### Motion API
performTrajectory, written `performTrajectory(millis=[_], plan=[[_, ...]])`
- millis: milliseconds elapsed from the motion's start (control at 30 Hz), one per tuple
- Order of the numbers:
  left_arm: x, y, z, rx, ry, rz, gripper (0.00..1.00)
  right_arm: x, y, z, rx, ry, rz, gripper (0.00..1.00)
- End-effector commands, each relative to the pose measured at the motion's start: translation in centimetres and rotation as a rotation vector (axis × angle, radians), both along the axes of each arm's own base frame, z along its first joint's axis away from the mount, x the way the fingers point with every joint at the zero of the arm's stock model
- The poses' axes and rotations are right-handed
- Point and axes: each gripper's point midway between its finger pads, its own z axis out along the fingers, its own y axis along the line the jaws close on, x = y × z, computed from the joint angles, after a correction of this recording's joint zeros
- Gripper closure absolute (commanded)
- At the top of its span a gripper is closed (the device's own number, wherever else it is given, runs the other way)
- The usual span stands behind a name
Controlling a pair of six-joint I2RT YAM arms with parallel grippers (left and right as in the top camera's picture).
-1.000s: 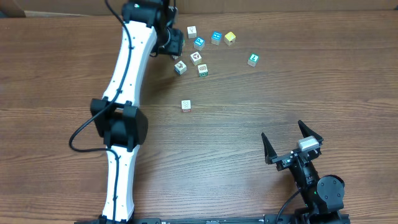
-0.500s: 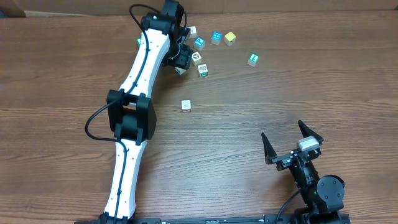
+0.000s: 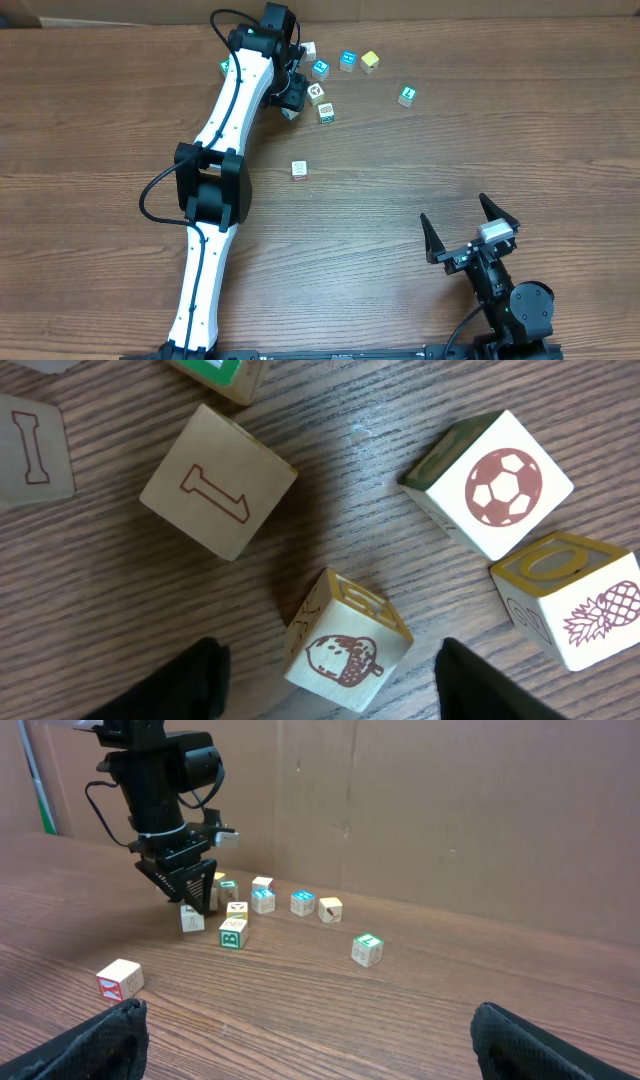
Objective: Form a horizontal line
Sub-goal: 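Move the left gripper back up toward the block cluster, then lower the left gripper onto the yellow-lettered acorn block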
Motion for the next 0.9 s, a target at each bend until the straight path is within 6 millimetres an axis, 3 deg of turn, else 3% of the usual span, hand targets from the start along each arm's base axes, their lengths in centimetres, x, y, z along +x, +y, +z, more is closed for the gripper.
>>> performTrajectory(millis=[0, 233, 533, 867], plan=[[-0.3, -0.7, -0.9, -0.007, 0.017, -0.026, 0.39, 0.0, 0.1, -0.2, 0.001, -0.003, 0.006, 0.00], [-0.7, -1.4, -2.1, -0.004, 0.038, -0.039, 0.40, 0.0, 0.1, -0.2, 0.001, -0.003, 0.006, 0.00], [-0.8, -1.6, -2.2, -0.006, 0.039, -0.033, 0.63, 0.0, 0.1, -0.2, 0.001, -0.003, 0.006, 0.00], [-1.5, -1.4, -2.4, -0.016, 0.082, 0.094, 0.62, 0.0, 0.1, -0.2, 0.001, -0.003, 0.006, 0.00]])
